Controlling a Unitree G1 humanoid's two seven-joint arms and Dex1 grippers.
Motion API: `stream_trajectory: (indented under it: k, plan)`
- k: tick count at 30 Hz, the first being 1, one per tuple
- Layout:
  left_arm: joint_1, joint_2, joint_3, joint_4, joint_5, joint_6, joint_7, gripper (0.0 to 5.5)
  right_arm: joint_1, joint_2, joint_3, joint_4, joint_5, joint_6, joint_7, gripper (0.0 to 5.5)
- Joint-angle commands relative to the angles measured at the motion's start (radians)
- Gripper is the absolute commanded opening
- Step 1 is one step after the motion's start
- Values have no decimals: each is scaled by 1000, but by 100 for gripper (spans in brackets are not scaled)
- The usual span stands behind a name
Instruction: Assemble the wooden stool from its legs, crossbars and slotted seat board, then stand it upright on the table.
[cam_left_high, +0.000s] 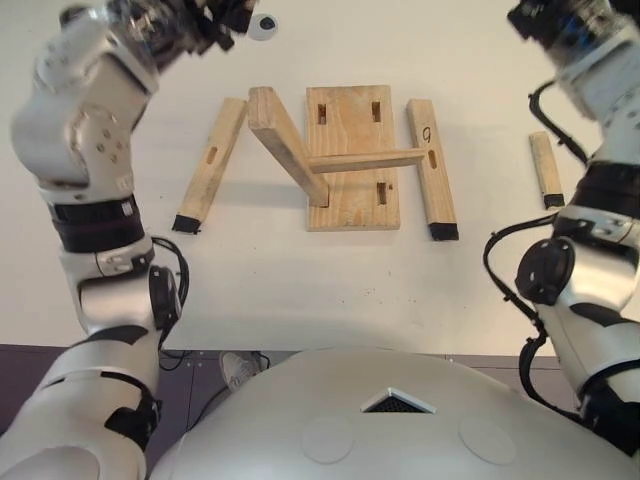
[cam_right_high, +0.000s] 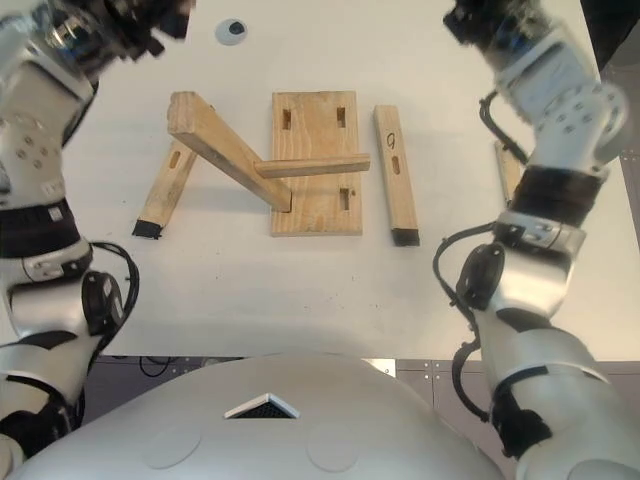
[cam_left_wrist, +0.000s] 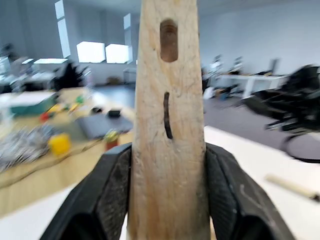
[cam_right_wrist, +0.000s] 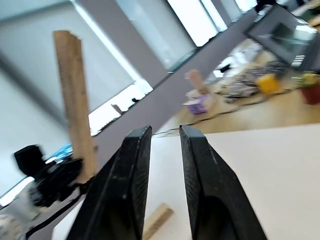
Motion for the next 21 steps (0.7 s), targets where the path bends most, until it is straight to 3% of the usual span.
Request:
stream_trajectory:
  k: [1,6,11,16,21]
  plan:
    - [-136,-22,28,46,-149,86,-85,199,-106,-46,7,-7,112,117,135,180]
    - [-132,0,21,3,-271,191,-154,199,-85,-59,26,-57,176,199,225,256]
    - [-94,43,-16,-60,-325,263,-228,199,-133,-40,-13,-31,269,256,201,333]
    - [-83,55,-67,-85,-305,276,-245,199,-165,-44,-28,-20,293,256,160,339]
    - [-89,56,-97,-76,-287,262,-252,199,-169,-67,6,-16,281,282,194,407]
